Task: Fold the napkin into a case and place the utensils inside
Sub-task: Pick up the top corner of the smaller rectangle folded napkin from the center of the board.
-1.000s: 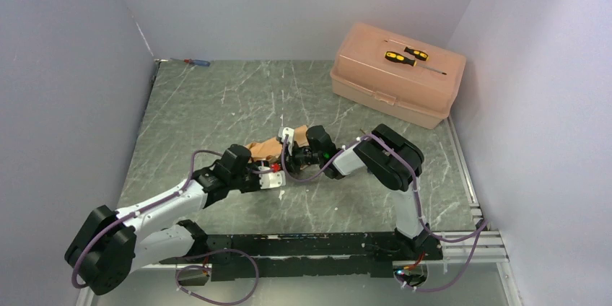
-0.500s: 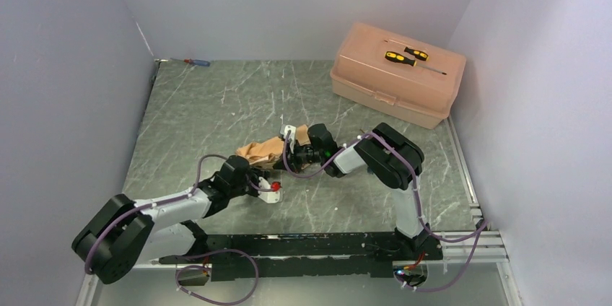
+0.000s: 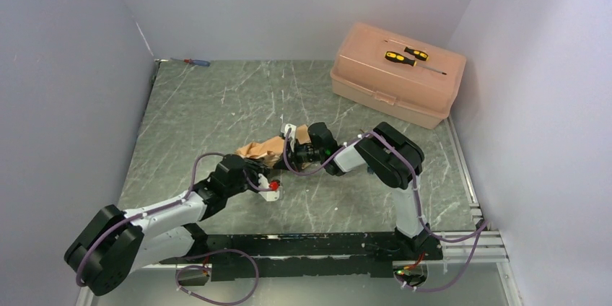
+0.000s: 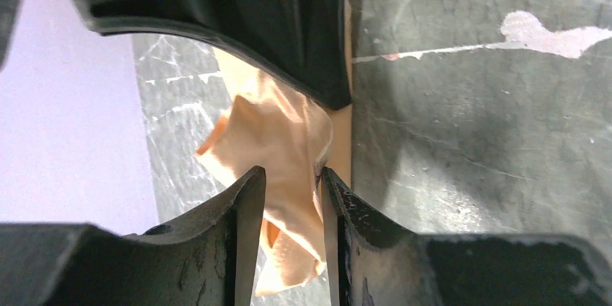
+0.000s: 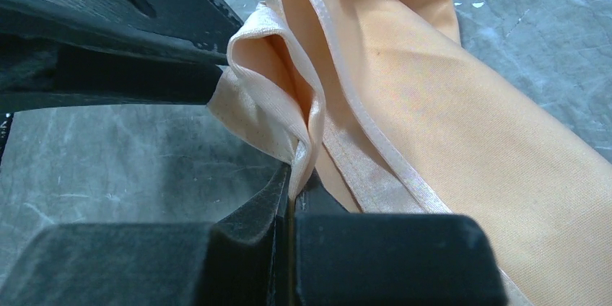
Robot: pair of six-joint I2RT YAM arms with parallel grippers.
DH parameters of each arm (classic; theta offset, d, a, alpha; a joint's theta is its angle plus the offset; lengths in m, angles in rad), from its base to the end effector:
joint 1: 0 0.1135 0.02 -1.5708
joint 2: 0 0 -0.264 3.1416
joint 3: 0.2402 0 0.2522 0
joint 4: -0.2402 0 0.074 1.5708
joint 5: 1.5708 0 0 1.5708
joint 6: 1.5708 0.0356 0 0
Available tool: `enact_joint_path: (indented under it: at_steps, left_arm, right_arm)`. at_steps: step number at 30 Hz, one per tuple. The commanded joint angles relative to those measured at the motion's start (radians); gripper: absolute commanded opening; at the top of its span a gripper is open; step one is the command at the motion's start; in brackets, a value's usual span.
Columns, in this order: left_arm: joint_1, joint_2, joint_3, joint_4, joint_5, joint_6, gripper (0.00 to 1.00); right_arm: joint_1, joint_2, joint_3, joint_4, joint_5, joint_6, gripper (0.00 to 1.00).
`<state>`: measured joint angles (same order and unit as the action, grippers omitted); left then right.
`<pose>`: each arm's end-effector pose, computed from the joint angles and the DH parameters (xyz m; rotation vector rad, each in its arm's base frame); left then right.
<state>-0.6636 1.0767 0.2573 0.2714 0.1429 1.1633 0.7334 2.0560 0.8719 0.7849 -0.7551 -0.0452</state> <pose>0.1537 -0.1266 0.1510 1.7256 1.2247 0.1468 0.2683 0.2746 0.1039 -1.2321 1.6323 1.1810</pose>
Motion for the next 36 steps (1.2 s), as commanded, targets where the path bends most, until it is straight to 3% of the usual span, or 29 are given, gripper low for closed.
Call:
enact_joint_path:
  at_steps: [1,13,16,20,26,36]
  left_arm:
    - [-0.004,-0.031,-0.009,0.006,0.039,0.008,0.40]
    - [-0.002,0.034,0.005,0.010,0.008,-0.012,0.38]
    - [-0.003,0.032,0.005,0.004,-0.001,-0.015,0.34]
    - [-0.002,0.046,0.039,-0.021,-0.013,-0.043,0.03]
    - [-0.002,0.034,0.072,-0.067,-0.017,-0.098,0.03]
    - [-0.002,-0.072,0.022,-0.177,0.013,-0.084,0.03]
  right_arm:
    - [-0.006,0.014,0.038,0.000,-0.053,0.017,0.00]
    - [-0.007,0.005,0.040,-0.022,-0.064,0.010,0.00]
    - [-0.008,0.005,0.040,-0.024,-0.073,0.010,0.02]
    - [-0.007,0.000,0.038,-0.029,-0.083,0.010,0.09]
    - [-0.009,-0.044,0.002,0.028,-0.116,0.043,0.29]
    - [-0.039,-0.020,-0.016,0.234,-0.243,0.261,0.46]
